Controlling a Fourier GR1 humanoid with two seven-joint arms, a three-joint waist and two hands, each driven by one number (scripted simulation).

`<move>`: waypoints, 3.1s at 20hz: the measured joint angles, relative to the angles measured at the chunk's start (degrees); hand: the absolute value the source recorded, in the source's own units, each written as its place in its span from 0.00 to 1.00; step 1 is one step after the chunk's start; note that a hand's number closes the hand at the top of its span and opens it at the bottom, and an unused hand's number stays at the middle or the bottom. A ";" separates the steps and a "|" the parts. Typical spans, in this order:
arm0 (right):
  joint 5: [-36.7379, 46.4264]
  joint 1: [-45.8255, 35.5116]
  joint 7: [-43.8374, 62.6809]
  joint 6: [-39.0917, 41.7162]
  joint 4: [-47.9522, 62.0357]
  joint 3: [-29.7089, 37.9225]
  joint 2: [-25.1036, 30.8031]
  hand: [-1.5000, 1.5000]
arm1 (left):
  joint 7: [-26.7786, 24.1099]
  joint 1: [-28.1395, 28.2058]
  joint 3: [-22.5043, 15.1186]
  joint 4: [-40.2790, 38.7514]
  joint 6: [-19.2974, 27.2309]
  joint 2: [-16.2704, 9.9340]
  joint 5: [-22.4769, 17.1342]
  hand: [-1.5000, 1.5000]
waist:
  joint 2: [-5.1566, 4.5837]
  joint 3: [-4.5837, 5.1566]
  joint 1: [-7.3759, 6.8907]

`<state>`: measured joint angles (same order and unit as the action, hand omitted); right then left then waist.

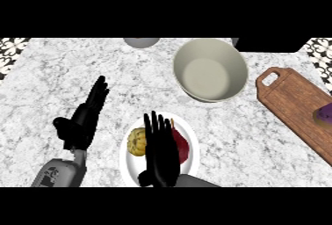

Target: Pick the squash from the plate and place it in the bowl

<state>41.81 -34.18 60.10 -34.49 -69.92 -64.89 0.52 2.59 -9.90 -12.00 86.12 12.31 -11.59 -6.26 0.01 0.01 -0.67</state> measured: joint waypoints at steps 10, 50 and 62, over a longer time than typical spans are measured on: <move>-8.92 -3.55 -3.86 0.91 5.92 -1.65 -0.08 1.00 | 1.75 -0.96 1.10 0.46 -1.25 1.00 0.75 0.50 | 0.20 -0.12 -0.68; -12.14 -51.92 7.07 -10.94 16.87 14.25 -0.23 1.00 | 1.76 0.04 2.39 0.50 -2.81 2.51 2.74 0.50 | 0.45 0.10 -0.99; -11.84 -56.95 6.01 -7.85 29.07 24.01 1.23 1.00 | 2.00 -0.29 3.10 0.36 -2.14 3.18 3.64 0.50 | 0.09 0.05 0.15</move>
<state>29.97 -91.13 66.11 -42.34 -40.86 -40.88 1.75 4.59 -10.19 -8.89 86.48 10.17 -8.41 -2.62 0.10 0.06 -0.53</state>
